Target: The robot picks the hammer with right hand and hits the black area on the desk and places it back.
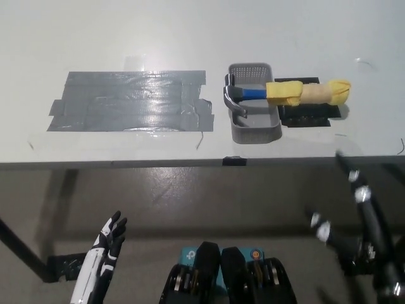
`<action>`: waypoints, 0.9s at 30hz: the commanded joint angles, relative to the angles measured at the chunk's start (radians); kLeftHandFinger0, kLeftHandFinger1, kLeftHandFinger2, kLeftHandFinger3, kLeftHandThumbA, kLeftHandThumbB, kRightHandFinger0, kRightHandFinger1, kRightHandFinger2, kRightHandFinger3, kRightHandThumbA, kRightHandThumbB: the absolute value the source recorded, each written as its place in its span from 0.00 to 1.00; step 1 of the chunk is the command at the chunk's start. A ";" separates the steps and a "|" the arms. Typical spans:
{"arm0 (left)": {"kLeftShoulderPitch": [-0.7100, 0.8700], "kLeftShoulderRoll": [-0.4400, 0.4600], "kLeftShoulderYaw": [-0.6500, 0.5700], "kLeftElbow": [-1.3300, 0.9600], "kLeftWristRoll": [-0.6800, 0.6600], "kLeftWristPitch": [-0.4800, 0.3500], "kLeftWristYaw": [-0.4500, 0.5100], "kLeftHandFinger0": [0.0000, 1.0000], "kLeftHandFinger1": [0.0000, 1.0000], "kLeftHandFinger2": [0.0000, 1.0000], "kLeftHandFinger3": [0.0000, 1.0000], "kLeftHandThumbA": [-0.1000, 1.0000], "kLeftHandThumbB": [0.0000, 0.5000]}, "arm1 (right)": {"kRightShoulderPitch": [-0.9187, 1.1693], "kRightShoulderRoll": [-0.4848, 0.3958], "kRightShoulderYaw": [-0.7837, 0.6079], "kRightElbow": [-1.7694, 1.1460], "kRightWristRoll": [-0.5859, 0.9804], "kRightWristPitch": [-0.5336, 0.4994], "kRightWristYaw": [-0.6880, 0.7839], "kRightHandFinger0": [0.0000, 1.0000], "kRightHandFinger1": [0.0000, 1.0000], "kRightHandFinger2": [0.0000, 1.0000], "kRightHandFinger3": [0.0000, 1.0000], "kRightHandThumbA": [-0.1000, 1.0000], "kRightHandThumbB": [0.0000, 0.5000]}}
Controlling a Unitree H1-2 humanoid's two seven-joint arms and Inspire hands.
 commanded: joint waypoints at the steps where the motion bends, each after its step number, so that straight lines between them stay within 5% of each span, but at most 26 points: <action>1: -0.011 -0.002 -0.006 -0.043 0.014 -0.014 -0.001 1.00 1.00 1.00 1.00 0.96 0.07 | -0.132 -0.048 -0.020 -0.034 -0.176 0.090 -0.011 1.00 1.00 1.00 1.00 0.64 0.44; 5: -0.014 0.001 -0.005 -0.049 0.017 -0.008 -0.001 1.00 1.00 1.00 1.00 0.96 0.05 | -0.278 -0.108 0.022 0.074 -0.362 0.140 -0.032 1.00 1.00 1.00 1.00 0.80 0.53; 16: -0.021 0.009 -0.002 -0.051 0.013 -0.010 -0.006 1.00 1.00 1.00 1.00 0.98 0.05 | -0.512 -0.150 0.150 0.356 -0.556 0.229 -0.073 1.00 1.00 1.00 1.00 0.92 0.68; 21: -0.024 0.010 -0.003 -0.051 0.012 -0.009 -0.008 1.00 1.00 1.00 1.00 0.99 0.04 | -0.584 -0.156 0.214 0.458 -0.612 0.294 -0.054 1.00 1.00 1.00 1.00 1.00 0.83; 27: -0.030 0.015 -0.006 -0.053 0.016 0.001 -0.012 1.00 1.00 1.00 1.00 0.99 0.07 | -0.637 -0.143 0.243 0.539 -0.617 0.318 -0.091 1.00 1.00 1.00 1.00 1.00 0.79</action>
